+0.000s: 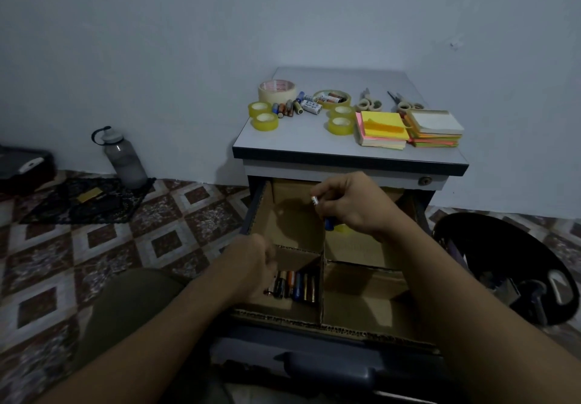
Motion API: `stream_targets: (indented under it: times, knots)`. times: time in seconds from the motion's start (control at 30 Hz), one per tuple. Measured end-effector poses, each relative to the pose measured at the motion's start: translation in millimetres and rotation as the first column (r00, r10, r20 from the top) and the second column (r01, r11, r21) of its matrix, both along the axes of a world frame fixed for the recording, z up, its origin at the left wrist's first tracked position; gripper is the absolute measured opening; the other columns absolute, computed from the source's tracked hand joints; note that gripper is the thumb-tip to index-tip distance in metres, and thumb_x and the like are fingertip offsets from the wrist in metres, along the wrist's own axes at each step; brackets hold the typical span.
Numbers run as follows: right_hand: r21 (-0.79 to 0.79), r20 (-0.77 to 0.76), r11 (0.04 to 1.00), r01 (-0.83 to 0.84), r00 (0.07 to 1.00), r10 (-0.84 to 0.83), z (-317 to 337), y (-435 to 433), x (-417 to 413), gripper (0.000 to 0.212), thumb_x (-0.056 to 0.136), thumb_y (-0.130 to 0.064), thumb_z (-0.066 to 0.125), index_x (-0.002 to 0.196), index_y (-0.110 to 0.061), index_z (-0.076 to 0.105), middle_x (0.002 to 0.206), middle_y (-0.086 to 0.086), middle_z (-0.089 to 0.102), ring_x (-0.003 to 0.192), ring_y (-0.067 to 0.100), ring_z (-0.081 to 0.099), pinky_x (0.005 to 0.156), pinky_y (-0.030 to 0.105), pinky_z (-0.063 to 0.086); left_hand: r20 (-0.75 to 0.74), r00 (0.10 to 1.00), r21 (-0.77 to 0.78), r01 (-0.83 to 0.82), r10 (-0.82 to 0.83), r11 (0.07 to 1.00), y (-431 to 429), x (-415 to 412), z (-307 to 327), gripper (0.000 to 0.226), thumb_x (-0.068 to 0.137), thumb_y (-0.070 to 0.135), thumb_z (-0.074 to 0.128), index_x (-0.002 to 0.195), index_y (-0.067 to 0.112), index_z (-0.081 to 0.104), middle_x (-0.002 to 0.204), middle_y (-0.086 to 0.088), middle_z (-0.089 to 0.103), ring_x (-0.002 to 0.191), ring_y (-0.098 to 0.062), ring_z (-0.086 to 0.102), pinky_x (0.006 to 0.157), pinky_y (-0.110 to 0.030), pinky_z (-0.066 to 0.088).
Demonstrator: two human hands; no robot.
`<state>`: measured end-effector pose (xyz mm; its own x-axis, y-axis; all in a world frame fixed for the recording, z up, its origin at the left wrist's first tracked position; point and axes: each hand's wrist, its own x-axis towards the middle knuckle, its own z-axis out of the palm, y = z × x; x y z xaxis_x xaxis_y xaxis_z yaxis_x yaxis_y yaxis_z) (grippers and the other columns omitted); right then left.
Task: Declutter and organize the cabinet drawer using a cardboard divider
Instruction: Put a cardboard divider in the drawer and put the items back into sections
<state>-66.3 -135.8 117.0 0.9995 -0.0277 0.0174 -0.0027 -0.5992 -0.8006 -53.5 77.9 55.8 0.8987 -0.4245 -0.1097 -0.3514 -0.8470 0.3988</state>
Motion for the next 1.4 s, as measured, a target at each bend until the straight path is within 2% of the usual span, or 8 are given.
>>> stream_targets:
  times: [0.1,0.2,0.37,0.47,0.57,0.8,1.1,1.4]
  knots:
    - [0.044,-0.037,0.999,0.031,0.999,-0.029,-8.4,3.2,-4.5,0.024,0.090,-0.008,0.067,0.112,-0.018,0.070,0.097,0.000,0.070,0.088,0.013,0.069,0.076,0.029,0.061,0.164,0.986,-0.279,0.033,0.013,0.960,13.3,-1.7,13.4,0.011,0.095,0.018,0.059,0.093,0.021,0.069,0.086,0.010,0.063,0.076,-0.003,0.060,0.067,-0.022,0.051]
    - [0.060,-0.072,0.997,0.042,0.997,-0.038,-16.7,12.3,-11.5,0.025,0.091,-0.008,0.065,0.111,-0.021,0.068,0.100,-0.003,0.068,0.090,0.011,0.067,0.075,0.027,0.060,0.290,0.954,-0.286,0.012,0.075,0.958,26.7,18.3,11.6,0.020,0.095,0.018,0.053,0.105,0.023,0.069,0.101,0.007,0.061,0.093,-0.009,0.055,0.077,-0.027,0.045]
    - [0.190,-0.177,0.981,0.041,0.984,-0.007,-24.4,41.0,-29.1,0.023,0.092,-0.008,0.063,0.105,-0.026,0.068,0.097,-0.004,0.069,0.089,0.010,0.068,0.075,0.026,0.059,-0.005,0.998,-0.365,-0.062,0.065,0.929,41.0,43.3,-0.5,0.038,0.098,0.014,0.053,0.134,0.026,0.060,0.111,0.005,0.063,0.091,-0.001,0.055,0.071,-0.010,0.036]
    - [0.286,-0.282,0.958,0.030,0.958,0.054,-35.5,66.0,-38.9,0.022,0.092,-0.004,0.062,0.100,-0.023,0.071,0.097,-0.004,0.070,0.085,0.010,0.069,0.068,0.021,0.056,-0.191,0.981,-0.467,-0.123,0.036,0.876,44.7,53.2,-11.3,0.047,0.099,0.015,0.056,0.142,0.031,0.051,0.142,0.000,0.054,0.127,-0.010,0.050,0.097,-0.024,0.041]
    - [0.183,-0.340,0.980,0.083,0.940,-0.016,-55.4,88.0,-36.5,0.020,0.089,-0.007,0.068,0.101,-0.022,0.075,0.098,-0.006,0.070,0.086,0.010,0.068,0.074,0.024,0.059,-0.321,0.946,-0.540,-0.218,0.041,0.813,46.9,61.4,-14.9,0.043,0.098,0.015,0.058,0.132,0.041,0.056,0.146,-0.003,0.051,0.131,-0.017,0.050,0.107,-0.039,0.042]
    - [0.150,-0.564,0.941,0.305,0.808,-0.172,-90.8,116.8,-12.0,0.016,0.088,-0.008,0.064,0.101,-0.005,0.074,0.100,0.013,0.072,0.089,0.028,0.070,0.078,0.042,0.062,-0.362,0.932,-0.594,-0.235,0.005,0.770,49.5,66.1,-22.0,0.044,0.096,0.018,0.063,0.127,0.048,0.057,0.148,-0.002,0.050,0.130,-0.014,0.049,0.105,-0.040,0.045]
    - [0.269,-0.541,0.866,0.423,0.810,-0.227,-106.5,120.8,-8.8,0.017,0.071,-0.002,0.069,0.085,-0.010,0.075,0.085,0.012,0.073,0.078,0.029,0.070,0.069,0.035,0.060,-0.361,0.933,-0.584,-0.225,-0.001,0.780,49.2,64.7,-24.9,0.048,0.093,0.021,0.067,0.135,0.041,0.054,0.148,-0.002,0.047,0.129,-0.010,0.045,0.102,-0.032,0.041]
    - [0.354,-0.601,0.827,0.436,0.784,-0.155,-101.8,106.7,-14.5,0.017,0.088,0.000,0.052,0.083,-0.001,0.068,0.077,0.020,0.070,0.062,0.026,0.064,0.061,0.034,0.057,-0.343,0.939,-0.566,-0.212,0.006,0.796,48.7,63.3,-23.8,0.051,0.092,0.023,0.068,0.138,0.040,0.052,0.150,-0.004,0.046,0.133,-0.014,0.044,0.105,-0.033,0.039]
